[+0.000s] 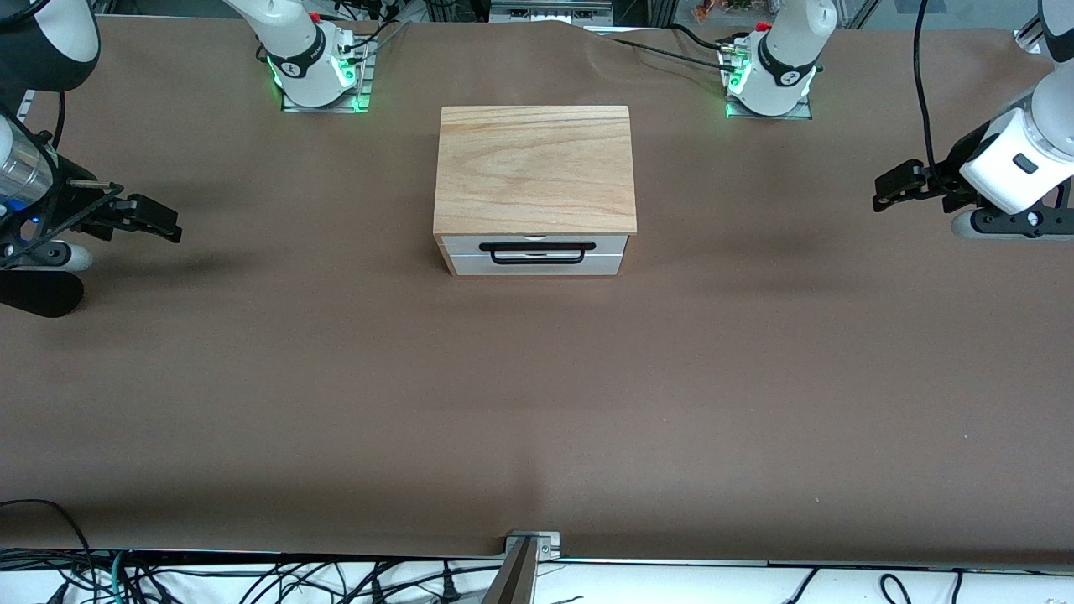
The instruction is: Pull top drawer with both arms simultaneously
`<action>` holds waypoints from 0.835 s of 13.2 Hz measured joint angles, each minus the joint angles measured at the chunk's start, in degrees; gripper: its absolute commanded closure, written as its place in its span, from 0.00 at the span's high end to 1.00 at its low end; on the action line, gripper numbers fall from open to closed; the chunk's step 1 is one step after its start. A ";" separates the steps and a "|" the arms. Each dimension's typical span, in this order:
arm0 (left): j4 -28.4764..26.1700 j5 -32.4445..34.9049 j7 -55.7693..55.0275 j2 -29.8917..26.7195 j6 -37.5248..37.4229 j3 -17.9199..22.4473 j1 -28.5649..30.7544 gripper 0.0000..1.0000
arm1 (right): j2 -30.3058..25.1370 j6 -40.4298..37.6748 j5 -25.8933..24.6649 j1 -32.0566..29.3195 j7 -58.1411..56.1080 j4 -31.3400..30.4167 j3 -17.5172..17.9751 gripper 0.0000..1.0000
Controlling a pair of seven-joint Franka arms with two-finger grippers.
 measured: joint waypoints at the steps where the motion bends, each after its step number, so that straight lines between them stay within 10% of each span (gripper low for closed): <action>1: -0.14 -0.01 0.00 0.00 0.01 0.00 0.00 1.00 | 0.00 0.00 0.00 0.01 0.00 0.00 0.01 1.00; 11: -2.32 -0.40 0.00 0.19 1.00 -0.08 -0.01 1.00 | 0.00 -0.04 0.01 0.09 0.00 0.00 0.20 1.00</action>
